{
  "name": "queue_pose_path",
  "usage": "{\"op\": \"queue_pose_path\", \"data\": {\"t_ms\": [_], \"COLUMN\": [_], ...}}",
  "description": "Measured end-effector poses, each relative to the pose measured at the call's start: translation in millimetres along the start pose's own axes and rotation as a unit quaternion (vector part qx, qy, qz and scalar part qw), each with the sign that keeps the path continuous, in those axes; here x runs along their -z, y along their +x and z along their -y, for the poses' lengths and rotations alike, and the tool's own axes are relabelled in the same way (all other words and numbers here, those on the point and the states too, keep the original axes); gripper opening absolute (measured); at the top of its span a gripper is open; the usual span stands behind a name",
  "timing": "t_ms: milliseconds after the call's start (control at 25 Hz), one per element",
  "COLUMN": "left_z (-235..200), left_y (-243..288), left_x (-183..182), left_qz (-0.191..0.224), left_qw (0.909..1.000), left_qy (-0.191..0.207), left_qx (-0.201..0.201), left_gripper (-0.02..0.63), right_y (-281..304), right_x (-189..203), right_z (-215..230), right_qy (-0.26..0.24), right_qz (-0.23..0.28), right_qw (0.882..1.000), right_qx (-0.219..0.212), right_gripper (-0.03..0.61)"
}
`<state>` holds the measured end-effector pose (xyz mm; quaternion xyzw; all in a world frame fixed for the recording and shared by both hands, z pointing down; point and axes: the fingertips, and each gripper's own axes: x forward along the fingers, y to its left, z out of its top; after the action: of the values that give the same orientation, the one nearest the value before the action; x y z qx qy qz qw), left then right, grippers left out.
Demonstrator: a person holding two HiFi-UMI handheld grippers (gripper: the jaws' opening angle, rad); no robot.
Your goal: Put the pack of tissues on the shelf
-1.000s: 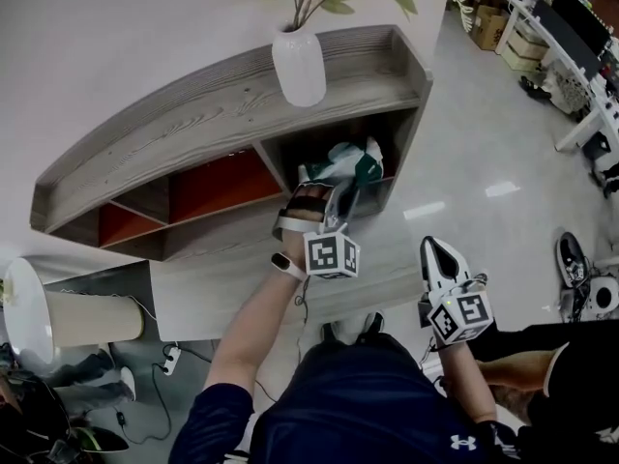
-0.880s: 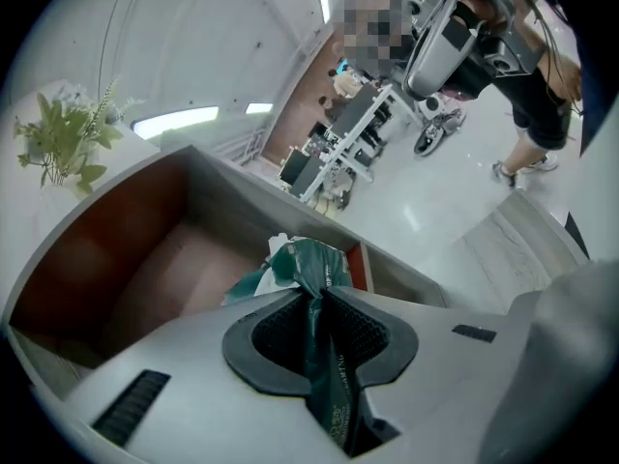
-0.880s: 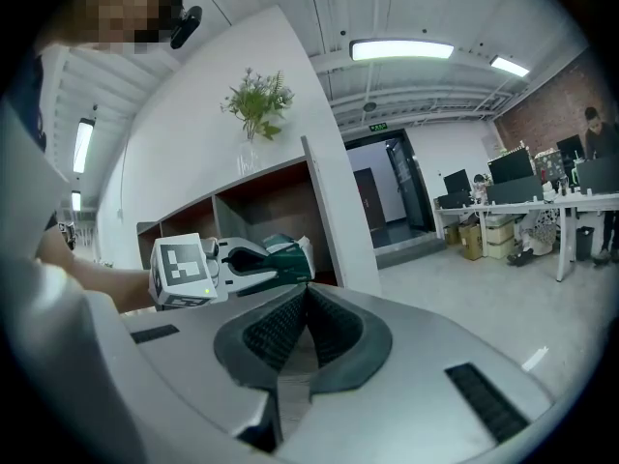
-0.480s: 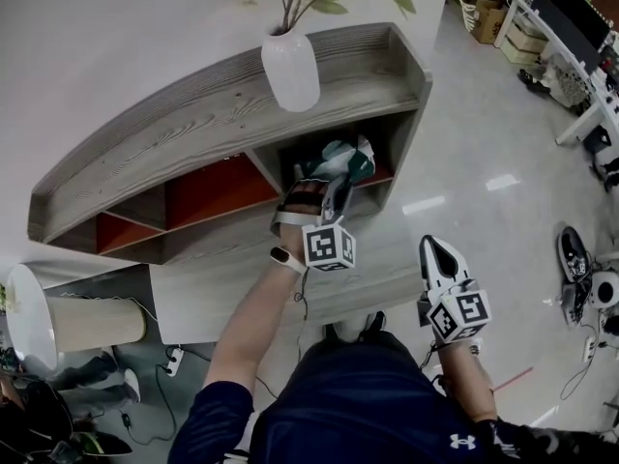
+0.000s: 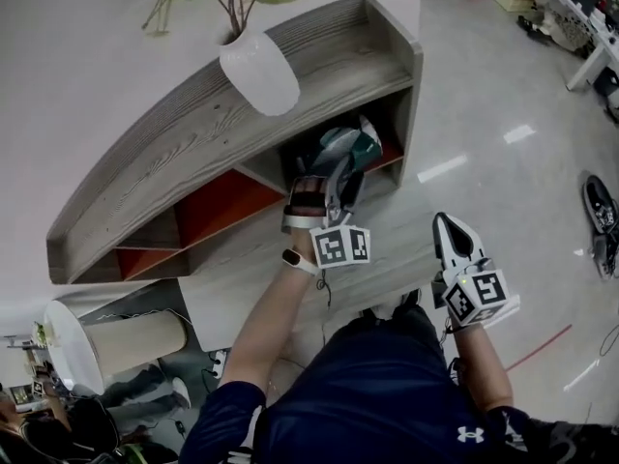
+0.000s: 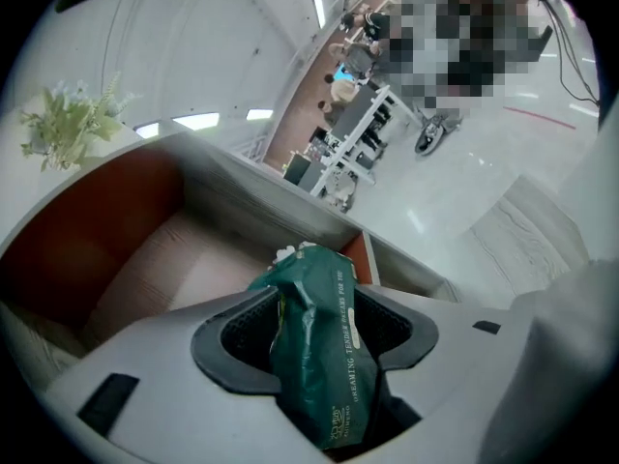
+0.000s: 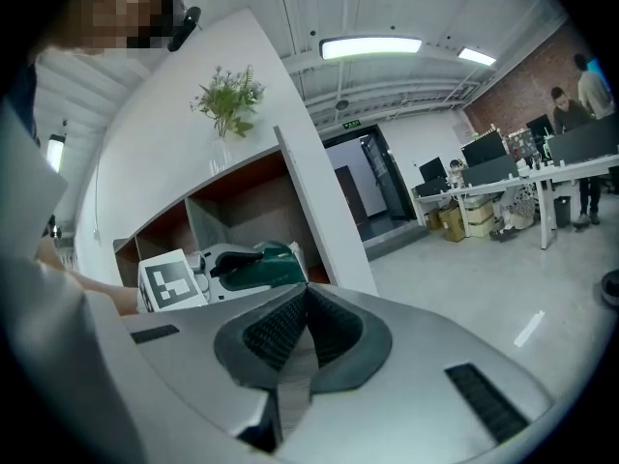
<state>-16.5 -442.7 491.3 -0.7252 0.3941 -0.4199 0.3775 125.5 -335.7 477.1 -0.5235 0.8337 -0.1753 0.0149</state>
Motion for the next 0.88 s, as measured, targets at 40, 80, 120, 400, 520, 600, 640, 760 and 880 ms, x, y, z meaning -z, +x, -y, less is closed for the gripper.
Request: {"op": "queue_pose_path", "data": {"t_ms": [40, 80, 120, 400, 520, 600, 640, 760, 880], "left_z": [-3.4, -7.5, -12.1, -32.6, -30.5, -30.9, -31.5, -31.8, -27.6], "left_y": [-4.0, -9.6, -17.0, -80.4, -97.2, -106.8, -111.3, -124.2, -137.2], "left_x": [-3.3, -7.5, -12.8, -46.6, -42.4, -39.2, -37.9, -35.8, -36.1], "left_qz": [0.008, 0.018, 0.029, 0.103, 0.102, 0.099, 0.098, 0.093, 0.088], "left_qw": [0.9999, 0.9996, 0.9988, 0.9845, 0.976, 0.9686, 0.965, 0.9564, 0.9499], "left_qy": [-0.005, -0.01, -0.016, -0.115, -0.178, -0.217, -0.233, -0.267, -0.291], "left_qx": [-0.009, -0.021, -0.035, -0.083, -0.075, -0.071, -0.071, -0.073, -0.072], "left_gripper": [0.26, 0.275, 0.285, 0.266, 0.246, 0.235, 0.231, 0.221, 0.2], "right_y": [0.7, 0.7, 0.2, -6.9, -8.1, -8.7, -8.8, -10.6, -18.1], "right_x": [2.8, 5.3, 6.8, 11.5, 9.1, 3.9, 0.2, -6.9, -7.4], "right_z": [-0.2, -1.1, -2.5, -15.0, -14.5, -15.3, -16.6, -20.9, -25.2], "right_qy": [0.004, 0.006, 0.004, -0.03, -0.023, -0.028, -0.033, -0.044, -0.046], "right_qz": [-0.004, -0.009, -0.014, -0.033, -0.029, -0.023, -0.02, -0.011, -0.009], "right_qw": [1.0, 1.0, 1.0, 0.999, 0.999, 0.999, 0.999, 0.998, 0.998], "right_qx": [0.003, 0.005, 0.005, -0.009, -0.015, -0.02, -0.023, -0.034, -0.041], "right_gripper": [0.011, 0.011, 0.011, 0.011, 0.011, 0.011, 0.011, 0.011, 0.011]}}
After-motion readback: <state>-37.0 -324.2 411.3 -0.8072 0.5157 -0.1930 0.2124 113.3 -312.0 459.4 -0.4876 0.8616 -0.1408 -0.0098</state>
